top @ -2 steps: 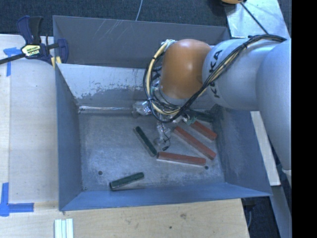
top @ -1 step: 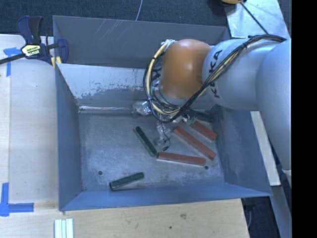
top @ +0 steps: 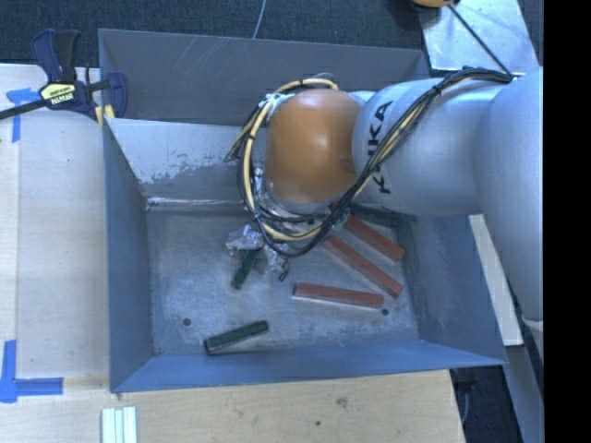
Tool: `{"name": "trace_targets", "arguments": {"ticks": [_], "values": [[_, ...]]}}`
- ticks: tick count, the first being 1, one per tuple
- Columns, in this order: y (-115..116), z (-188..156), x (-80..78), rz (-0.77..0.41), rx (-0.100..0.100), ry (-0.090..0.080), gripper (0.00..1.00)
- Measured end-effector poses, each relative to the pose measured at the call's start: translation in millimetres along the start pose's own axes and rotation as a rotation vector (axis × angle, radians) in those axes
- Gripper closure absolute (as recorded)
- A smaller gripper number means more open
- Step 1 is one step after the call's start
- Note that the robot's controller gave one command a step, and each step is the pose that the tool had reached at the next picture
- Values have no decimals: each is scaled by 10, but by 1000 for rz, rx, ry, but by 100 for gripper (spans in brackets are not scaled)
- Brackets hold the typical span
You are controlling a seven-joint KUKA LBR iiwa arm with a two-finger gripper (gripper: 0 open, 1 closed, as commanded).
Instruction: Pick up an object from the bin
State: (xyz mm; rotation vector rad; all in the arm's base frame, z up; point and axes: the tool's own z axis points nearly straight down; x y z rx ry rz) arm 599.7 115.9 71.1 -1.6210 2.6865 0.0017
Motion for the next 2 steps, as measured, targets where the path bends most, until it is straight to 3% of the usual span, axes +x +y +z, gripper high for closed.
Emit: {"name": "trace_targets", "arguments": {"ticks": [1,2], "values": [[-1,0,2,2,0,0,100],[-118,-1483,59,1,1,0,100]]}}
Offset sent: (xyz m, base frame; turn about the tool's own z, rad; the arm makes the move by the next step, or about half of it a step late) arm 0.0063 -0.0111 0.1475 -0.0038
